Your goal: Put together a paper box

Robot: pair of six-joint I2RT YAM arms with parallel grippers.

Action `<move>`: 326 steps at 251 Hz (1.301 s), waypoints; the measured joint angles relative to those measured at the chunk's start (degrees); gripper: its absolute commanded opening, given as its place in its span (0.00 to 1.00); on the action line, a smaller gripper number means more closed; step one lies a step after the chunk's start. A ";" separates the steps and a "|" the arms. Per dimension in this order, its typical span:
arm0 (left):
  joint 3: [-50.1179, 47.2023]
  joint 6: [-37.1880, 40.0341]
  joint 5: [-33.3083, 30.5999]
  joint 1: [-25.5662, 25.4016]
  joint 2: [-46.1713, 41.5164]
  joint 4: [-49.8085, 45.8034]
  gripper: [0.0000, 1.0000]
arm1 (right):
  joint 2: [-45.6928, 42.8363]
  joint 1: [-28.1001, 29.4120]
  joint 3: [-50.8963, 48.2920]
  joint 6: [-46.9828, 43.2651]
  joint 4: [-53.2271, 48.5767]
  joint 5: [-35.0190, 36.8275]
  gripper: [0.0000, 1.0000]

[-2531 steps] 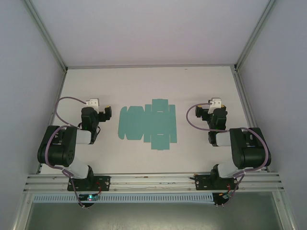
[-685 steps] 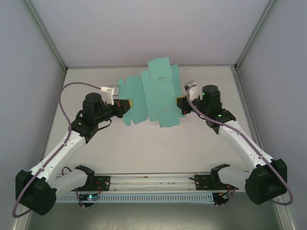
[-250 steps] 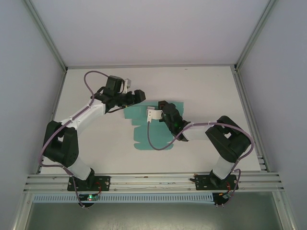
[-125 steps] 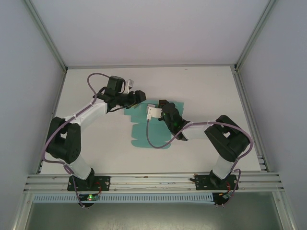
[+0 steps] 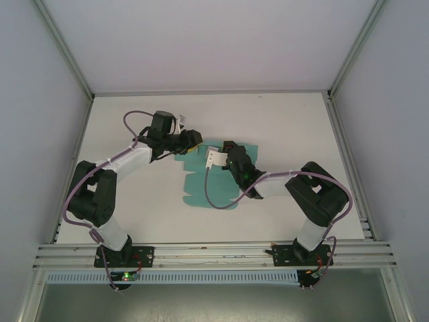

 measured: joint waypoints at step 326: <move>-13.77 11.47 -13.97 10.49 -19.34 -9.51 0.98 | -14.51 -9.14 -3.37 12.24 -6.03 -14.56 0.00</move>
